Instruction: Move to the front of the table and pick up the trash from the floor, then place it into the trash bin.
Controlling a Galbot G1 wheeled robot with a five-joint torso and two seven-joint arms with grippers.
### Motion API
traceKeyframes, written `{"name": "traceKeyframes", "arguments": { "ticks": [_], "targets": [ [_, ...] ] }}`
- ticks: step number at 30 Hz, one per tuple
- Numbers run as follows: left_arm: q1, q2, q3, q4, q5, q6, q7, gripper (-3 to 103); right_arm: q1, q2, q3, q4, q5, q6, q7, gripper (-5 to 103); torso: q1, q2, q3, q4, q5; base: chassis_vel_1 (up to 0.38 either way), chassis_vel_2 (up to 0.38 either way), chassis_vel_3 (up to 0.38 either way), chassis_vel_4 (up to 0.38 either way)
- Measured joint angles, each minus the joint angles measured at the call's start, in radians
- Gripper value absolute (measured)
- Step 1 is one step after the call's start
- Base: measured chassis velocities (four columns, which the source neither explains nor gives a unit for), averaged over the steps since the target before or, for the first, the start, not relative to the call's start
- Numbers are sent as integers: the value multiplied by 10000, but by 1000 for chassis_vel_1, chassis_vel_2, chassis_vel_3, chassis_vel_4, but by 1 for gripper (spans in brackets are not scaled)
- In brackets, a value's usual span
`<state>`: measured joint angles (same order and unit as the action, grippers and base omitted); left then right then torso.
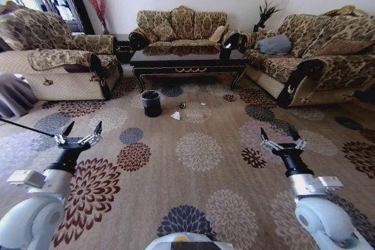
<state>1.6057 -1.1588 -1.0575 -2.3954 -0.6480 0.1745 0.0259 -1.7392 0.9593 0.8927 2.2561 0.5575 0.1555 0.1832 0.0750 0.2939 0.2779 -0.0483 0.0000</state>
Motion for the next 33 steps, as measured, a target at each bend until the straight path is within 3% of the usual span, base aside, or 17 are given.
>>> {"name": "traceKeyframes", "arguments": {
  "ticks": [9, 33],
  "targets": [
    [-27, 17, -179, -384, -334, 47, -4, 100, -53, -50, 154, 174, 57, 42, 25, 100, -107, -383, -281, 0, 1, 0, 0, 0, 0],
    [-28, -63, -70, -337, -258, 79, -5, 100, -50, -19, 91, 68, 28, 95, -19, 100, -346, -1277, -935, 0, 0, 0, 0, 0, 0]
  ]
}}
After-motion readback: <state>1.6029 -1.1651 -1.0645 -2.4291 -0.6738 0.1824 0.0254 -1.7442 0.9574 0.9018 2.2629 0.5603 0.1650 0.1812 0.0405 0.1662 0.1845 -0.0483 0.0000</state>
